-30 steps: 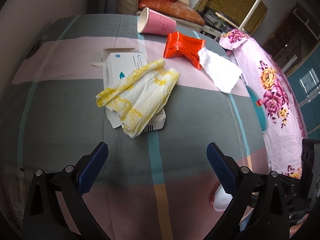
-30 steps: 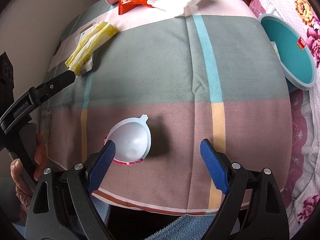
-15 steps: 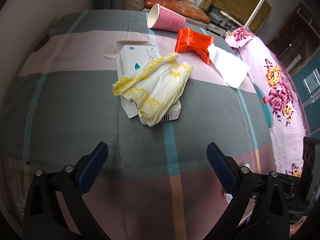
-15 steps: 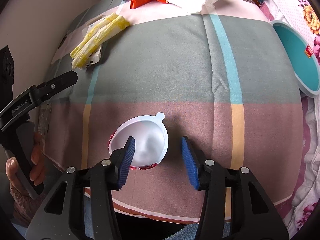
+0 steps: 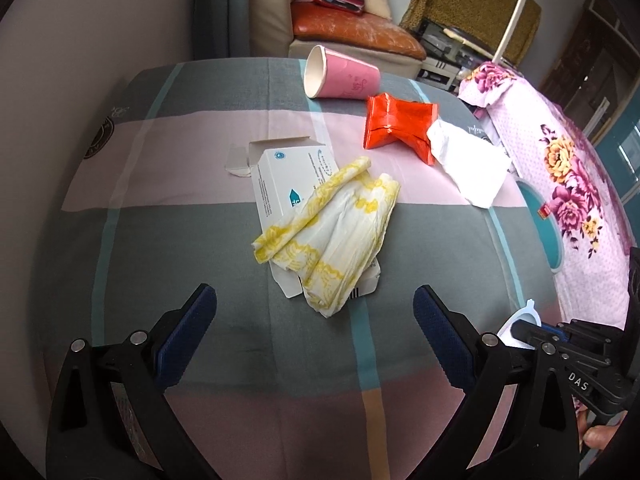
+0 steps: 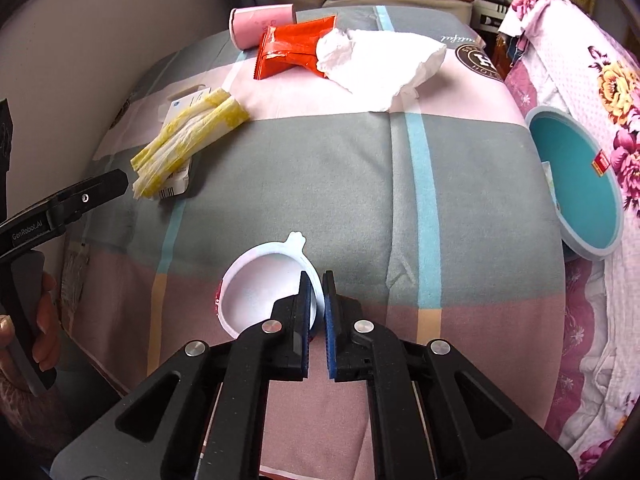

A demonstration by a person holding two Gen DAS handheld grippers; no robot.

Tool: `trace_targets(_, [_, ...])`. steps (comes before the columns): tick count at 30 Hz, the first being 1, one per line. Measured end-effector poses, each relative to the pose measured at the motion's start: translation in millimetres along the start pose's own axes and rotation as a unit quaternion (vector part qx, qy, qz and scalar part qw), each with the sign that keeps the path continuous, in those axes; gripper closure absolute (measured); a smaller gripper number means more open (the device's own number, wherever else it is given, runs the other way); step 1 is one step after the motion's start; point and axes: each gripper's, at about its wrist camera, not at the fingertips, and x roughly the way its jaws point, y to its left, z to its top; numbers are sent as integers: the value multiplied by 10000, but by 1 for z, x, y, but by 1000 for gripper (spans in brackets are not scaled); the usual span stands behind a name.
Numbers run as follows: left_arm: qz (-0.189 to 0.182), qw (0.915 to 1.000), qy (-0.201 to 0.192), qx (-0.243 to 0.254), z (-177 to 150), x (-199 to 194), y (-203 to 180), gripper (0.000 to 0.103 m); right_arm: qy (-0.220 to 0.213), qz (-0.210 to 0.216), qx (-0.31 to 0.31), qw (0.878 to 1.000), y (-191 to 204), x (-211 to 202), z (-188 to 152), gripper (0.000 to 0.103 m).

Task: Collect trash
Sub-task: 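Close the right gripper on the white plastic lid rim, then grasp the yellow-patterned pad with the left gripper while the right holds the lid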

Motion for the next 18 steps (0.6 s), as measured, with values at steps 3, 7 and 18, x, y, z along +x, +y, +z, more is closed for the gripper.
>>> trace_targets(3, [137, 9997, 13, 218, 16, 9, -3, 4, -46, 50, 132, 9999, -8, 0, 9, 97])
trace_targets(7, [292, 9977, 146, 587, 28, 27, -14, 4, -85, 60, 199, 9997, -12, 0, 13, 97])
trace_targets(18, [629, 9926, 146, 1026, 33, 63, -35, 5, -52, 27, 307, 9995, -24, 9, 18, 97])
